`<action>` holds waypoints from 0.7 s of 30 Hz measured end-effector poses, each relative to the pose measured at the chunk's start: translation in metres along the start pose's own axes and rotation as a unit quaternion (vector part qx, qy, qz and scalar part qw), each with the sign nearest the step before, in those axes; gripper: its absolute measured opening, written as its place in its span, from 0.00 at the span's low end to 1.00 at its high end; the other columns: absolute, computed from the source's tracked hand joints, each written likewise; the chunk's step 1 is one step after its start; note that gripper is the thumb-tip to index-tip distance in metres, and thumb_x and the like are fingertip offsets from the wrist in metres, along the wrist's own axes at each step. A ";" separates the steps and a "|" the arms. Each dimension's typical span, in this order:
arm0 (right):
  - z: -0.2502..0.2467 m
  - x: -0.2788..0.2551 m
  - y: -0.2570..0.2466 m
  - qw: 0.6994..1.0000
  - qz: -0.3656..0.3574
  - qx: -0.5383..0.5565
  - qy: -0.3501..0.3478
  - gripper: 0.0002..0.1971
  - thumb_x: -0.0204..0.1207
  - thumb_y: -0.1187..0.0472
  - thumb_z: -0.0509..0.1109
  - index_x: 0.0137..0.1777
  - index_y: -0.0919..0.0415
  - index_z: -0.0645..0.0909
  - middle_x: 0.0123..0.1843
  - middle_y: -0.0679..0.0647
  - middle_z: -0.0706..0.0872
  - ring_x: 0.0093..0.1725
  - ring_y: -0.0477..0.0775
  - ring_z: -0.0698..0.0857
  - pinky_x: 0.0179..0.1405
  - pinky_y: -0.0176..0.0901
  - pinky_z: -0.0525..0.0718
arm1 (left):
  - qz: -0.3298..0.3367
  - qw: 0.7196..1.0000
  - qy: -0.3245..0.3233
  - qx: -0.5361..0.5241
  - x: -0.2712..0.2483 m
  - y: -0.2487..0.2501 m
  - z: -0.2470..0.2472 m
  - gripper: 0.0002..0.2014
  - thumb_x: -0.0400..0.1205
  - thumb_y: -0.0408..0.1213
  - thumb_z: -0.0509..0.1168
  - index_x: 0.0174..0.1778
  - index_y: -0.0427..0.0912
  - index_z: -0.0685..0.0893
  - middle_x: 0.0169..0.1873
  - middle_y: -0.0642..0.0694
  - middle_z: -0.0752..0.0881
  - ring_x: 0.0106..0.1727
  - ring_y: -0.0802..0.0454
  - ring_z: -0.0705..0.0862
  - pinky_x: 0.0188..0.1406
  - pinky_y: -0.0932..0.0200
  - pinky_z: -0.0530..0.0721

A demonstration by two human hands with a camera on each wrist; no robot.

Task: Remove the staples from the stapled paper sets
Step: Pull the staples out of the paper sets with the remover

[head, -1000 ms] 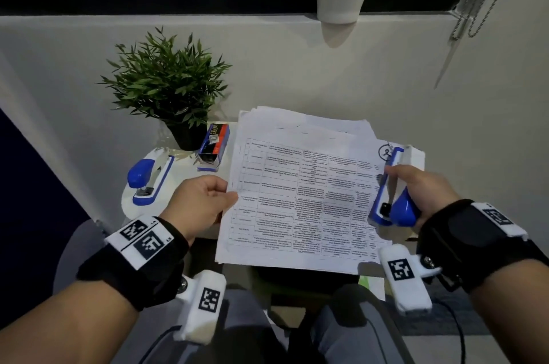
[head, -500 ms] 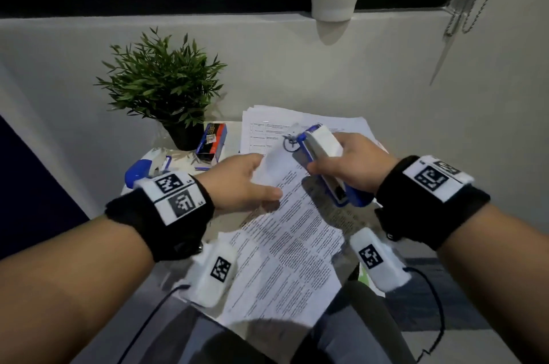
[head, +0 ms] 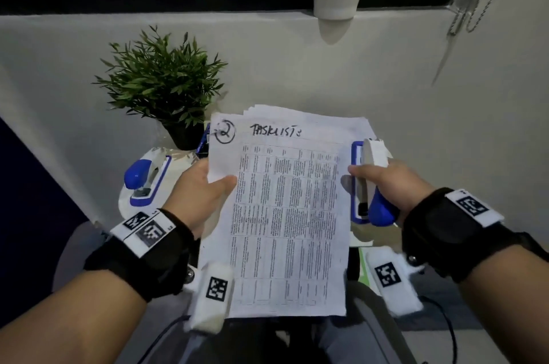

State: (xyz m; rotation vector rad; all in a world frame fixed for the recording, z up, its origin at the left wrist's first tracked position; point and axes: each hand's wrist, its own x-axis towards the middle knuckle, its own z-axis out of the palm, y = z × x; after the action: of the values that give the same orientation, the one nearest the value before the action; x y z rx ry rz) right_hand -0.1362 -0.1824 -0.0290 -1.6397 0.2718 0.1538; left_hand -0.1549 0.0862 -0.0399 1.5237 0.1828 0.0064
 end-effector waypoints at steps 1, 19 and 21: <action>0.003 -0.001 0.003 1.000 -0.001 0.023 -0.001 0.01 0.75 0.67 0.71 0.45 0.63 0.82 0.36 0.60 0.89 0.35 0.59 0.86 0.41 0.52 0.85 | -0.006 1.000 -0.007 -0.004 -0.001 -0.002 0.002 0.17 0.82 0.20 0.59 0.64 0.38 0.78 0.56 0.44 0.87 0.55 0.51 0.86 0.57 0.55 0.83; -0.001 0.010 0.002 0.973 -0.091 -0.012 0.210 0.12 0.77 0.50 0.70 0.52 0.58 0.80 0.42 0.51 0.83 0.45 0.55 0.83 0.46 0.43 0.79 | 0.015 0.998 0.018 0.054 0.021 -0.010 0.009 0.11 0.71 0.24 0.74 0.46 0.41 0.84 0.45 0.40 0.90 0.49 0.41 0.88 0.56 0.47 0.85; -0.005 0.009 -0.015 0.953 -0.147 0.033 0.263 0.08 0.79 0.51 0.68 0.48 0.55 0.76 0.36 0.45 0.79 0.40 0.51 0.81 0.39 0.33 0.76 | 0.008 0.999 0.008 0.046 0.020 -0.016 0.014 0.11 0.71 0.25 0.75 0.45 0.42 0.84 0.45 0.41 0.90 0.49 0.42 0.88 0.57 0.44 0.84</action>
State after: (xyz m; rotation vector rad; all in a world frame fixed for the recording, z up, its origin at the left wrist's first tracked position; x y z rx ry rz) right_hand -0.1235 -0.1868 -0.0161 -1.6112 0.4252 -0.5224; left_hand -0.1354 0.0739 -0.0573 1.6179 0.1874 0.0230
